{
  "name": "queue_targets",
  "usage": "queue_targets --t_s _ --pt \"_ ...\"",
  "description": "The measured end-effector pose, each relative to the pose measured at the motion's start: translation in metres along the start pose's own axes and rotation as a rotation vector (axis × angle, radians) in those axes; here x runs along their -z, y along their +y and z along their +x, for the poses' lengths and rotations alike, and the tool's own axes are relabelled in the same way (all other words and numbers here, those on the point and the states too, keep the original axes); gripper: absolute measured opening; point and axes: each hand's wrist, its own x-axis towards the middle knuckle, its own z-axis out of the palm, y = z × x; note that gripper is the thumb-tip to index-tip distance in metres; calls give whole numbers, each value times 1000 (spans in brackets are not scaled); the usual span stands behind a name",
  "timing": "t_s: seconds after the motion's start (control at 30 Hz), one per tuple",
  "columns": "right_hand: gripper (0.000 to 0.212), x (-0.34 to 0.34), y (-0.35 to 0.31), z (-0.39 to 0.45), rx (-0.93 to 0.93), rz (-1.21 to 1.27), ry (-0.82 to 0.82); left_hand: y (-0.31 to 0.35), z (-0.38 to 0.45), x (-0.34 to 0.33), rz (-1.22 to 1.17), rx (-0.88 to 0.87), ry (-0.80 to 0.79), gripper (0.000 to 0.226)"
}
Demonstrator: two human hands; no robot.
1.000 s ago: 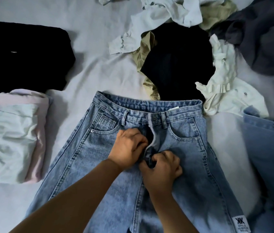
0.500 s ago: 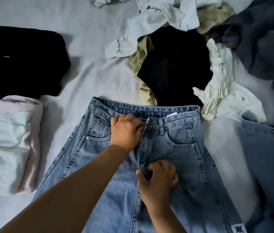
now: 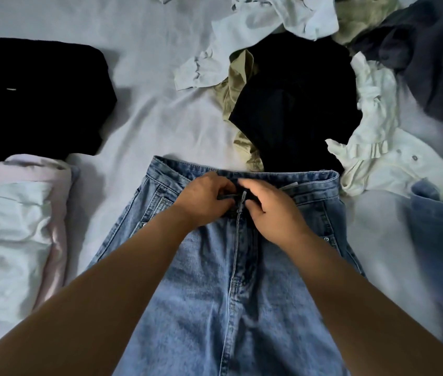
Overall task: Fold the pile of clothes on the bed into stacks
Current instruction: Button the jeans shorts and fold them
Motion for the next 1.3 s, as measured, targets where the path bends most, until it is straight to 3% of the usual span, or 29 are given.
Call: queue_targets --t_s 0.1,0.27,0.37,0.47,0.73,0.87,1.1,1.3 --pt "29 3 0 3 7 -19 17 0 1 0 -32 51 -11 2" --pt "19 0 4 2 -40 -36 106 1 -1 0 -104 107 -59 6" --pt "15 -4 9 -2 20 -10 136 5 3 1 -28 117 -124 13" --pt "7 -8 13 -9 121 40 176 4 3 -1 -135 153 -127 24" --pt "3 -18 5 -13 319 -137 346 2 -1 -6 -295 217 -100 34" --pt "4 -23 3 -13 316 -177 378 2 0 -8 -313 254 -108 31" --pt "7 -22 3 -15 296 -167 392 2 -3 -2 -596 301 -152 26" --pt "8 -23 2 -16 207 -223 442 6 -8 -3 -540 248 -98 32"
